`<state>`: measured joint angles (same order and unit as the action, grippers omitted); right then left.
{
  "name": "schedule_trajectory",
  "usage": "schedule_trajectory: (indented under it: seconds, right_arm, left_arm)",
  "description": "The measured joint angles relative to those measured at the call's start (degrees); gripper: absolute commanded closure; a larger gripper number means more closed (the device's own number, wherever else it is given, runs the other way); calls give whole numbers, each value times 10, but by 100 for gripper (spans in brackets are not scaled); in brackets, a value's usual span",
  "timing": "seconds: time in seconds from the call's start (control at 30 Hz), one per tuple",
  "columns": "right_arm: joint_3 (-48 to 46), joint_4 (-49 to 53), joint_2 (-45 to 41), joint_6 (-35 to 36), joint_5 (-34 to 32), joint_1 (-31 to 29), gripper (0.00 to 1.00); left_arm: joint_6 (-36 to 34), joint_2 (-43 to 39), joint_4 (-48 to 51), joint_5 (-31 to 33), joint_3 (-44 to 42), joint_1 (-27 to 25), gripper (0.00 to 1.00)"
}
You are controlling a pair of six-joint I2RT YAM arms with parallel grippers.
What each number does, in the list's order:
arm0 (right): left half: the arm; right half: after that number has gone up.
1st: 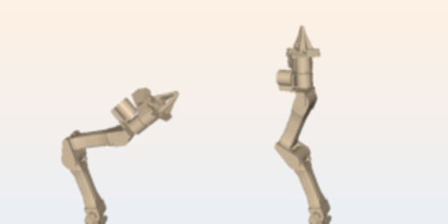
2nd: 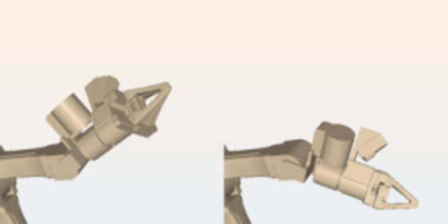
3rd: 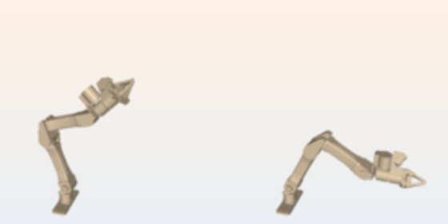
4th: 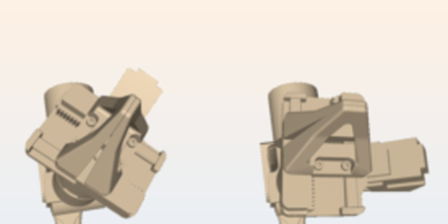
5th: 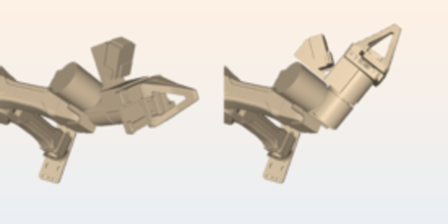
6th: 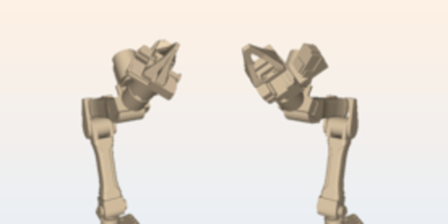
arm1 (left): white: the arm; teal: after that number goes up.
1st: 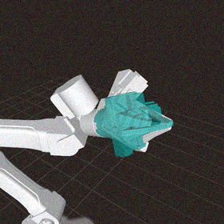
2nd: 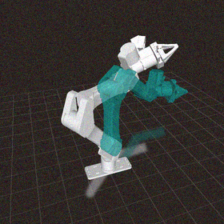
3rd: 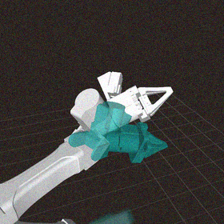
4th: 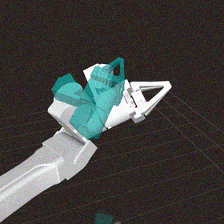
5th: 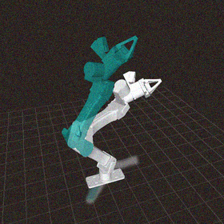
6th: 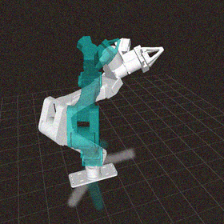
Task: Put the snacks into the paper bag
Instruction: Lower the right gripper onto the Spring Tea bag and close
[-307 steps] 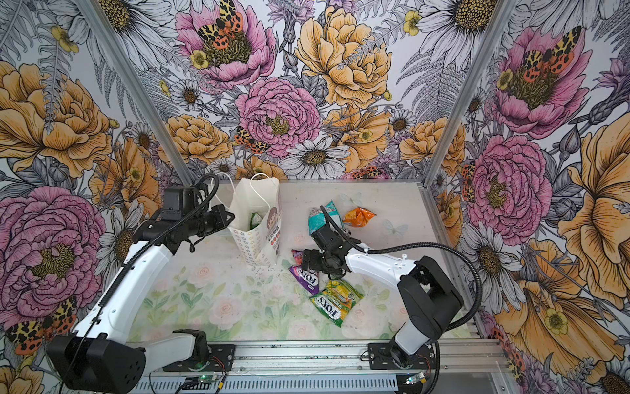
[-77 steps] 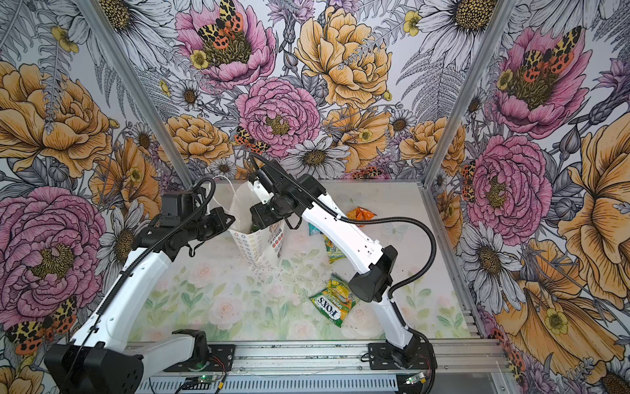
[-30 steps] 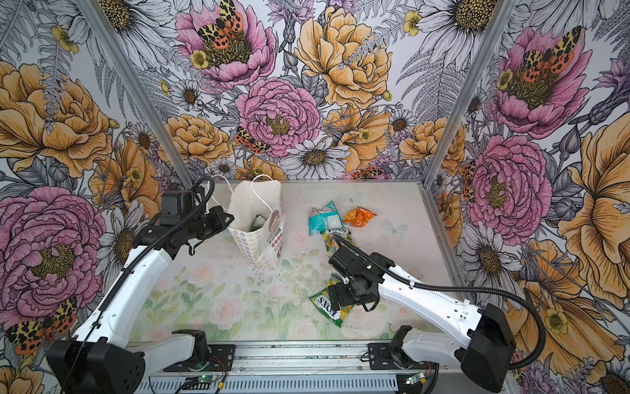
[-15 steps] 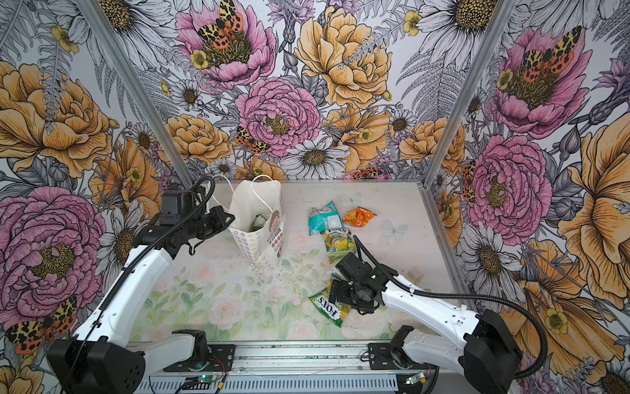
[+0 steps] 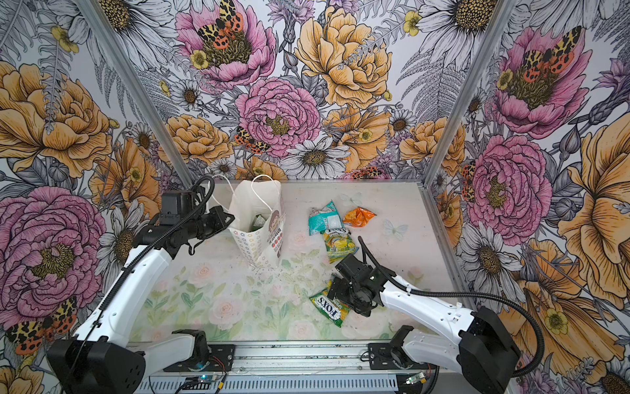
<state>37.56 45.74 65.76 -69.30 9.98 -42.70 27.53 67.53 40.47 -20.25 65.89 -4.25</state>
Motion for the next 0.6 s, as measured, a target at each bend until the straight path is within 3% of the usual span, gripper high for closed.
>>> schedule_trajectory:
  seconds: [0.6]
  right_arm:
    - [43,-25,131,2,-30,2,3]
  left_arm:
    - [0,1,0,0,0,0,100]
